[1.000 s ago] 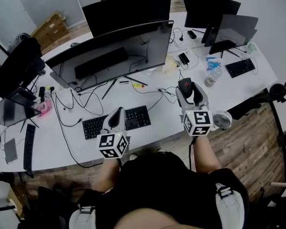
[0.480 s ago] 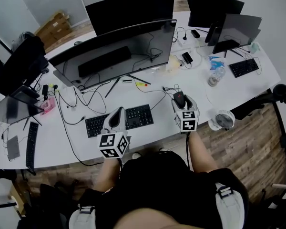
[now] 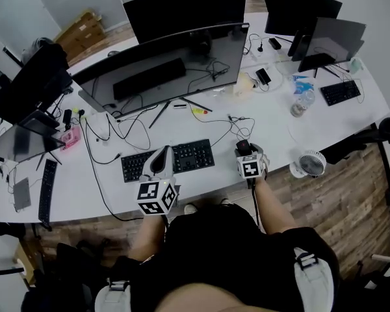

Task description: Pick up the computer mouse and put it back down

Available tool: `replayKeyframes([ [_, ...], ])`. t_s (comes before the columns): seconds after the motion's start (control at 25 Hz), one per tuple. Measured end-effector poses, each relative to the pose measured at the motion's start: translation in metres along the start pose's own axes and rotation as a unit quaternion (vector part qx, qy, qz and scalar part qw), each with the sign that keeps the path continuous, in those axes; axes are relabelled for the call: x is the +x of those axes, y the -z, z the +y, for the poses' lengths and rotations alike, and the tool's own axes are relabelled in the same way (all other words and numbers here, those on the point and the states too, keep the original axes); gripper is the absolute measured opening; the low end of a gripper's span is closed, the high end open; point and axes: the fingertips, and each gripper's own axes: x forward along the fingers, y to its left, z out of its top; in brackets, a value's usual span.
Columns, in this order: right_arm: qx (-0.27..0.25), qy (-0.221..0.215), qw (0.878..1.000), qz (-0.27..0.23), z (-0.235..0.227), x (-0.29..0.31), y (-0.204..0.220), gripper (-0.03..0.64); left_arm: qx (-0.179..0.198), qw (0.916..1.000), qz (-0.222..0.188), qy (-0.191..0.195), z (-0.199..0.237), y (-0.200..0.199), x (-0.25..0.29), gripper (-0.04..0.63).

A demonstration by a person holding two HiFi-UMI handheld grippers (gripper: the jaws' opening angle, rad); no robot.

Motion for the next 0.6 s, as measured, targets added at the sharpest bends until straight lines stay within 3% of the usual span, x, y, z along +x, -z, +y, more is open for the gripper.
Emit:
replayKeyframes([
  [0.36,0.003,-0.032,0.996,0.082,0.019,0.034,0.049,0.270,-0.004,0.9998,0.001,-0.019,0.012,-0.001,-0.005,0.053],
  [0.6,-0.011,-0.048,0.997,0.053,0.020,0.031,0.031,0.272,-0.006,0.9999,-0.001,-0.015,0.012,0.000,-0.003,0.052],
])
